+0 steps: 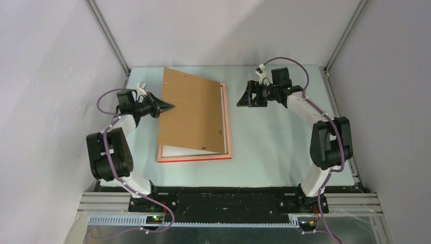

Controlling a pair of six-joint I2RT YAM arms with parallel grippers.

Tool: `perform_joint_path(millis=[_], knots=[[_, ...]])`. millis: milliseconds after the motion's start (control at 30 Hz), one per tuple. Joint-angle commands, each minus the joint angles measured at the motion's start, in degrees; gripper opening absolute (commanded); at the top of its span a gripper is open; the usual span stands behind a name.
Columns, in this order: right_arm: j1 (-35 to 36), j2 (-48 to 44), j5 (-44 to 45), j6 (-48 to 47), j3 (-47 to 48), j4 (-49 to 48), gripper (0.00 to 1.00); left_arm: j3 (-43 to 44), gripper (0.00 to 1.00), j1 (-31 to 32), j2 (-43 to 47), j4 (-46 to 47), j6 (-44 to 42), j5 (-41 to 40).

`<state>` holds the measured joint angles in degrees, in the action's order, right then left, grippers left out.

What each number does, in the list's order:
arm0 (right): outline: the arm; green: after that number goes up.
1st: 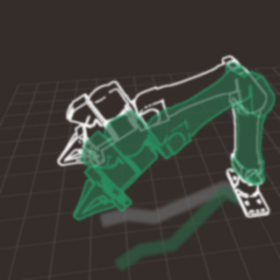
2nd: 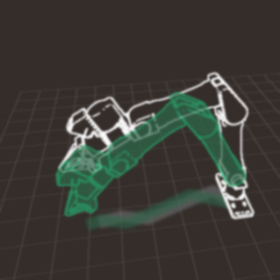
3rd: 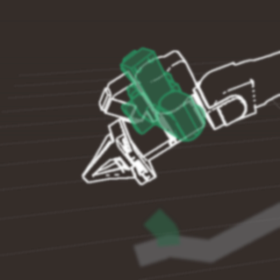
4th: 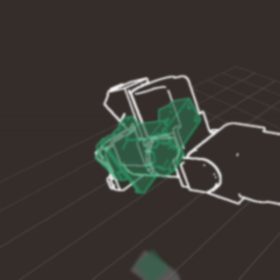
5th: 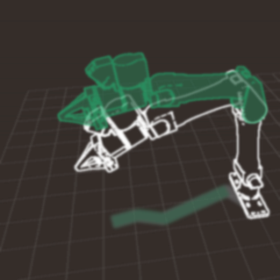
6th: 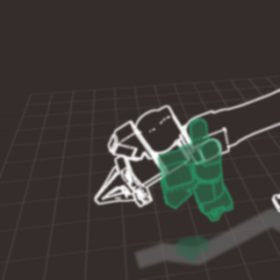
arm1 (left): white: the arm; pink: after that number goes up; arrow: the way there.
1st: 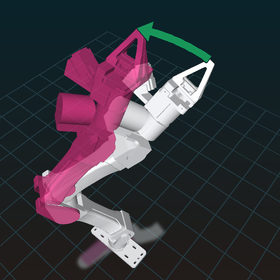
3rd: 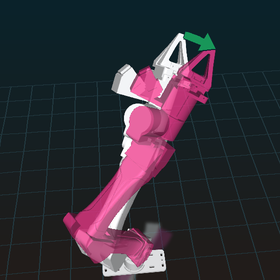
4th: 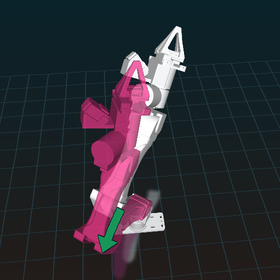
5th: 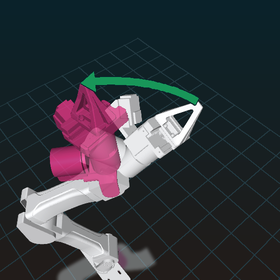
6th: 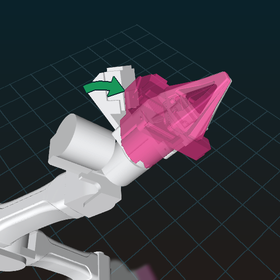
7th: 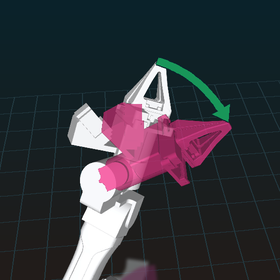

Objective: Put the photo into the frame
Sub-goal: Place the photo frame item in the photo frame.

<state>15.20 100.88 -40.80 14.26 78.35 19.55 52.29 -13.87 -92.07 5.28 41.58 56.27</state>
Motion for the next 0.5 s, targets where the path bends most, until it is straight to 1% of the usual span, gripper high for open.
perform_joint_path(millis=[0,467], knots=[[0.3,0.8,0.5,-1.2,1.1,0.1,0.88,2.8,0.00,0.9,0.2,2.5,1.5,4.4],[0.3,0.9,0.7,-1.3,1.1,0.1,0.88,3.3,0.00,1.7,-0.9,2.5,1.4,4.2]])
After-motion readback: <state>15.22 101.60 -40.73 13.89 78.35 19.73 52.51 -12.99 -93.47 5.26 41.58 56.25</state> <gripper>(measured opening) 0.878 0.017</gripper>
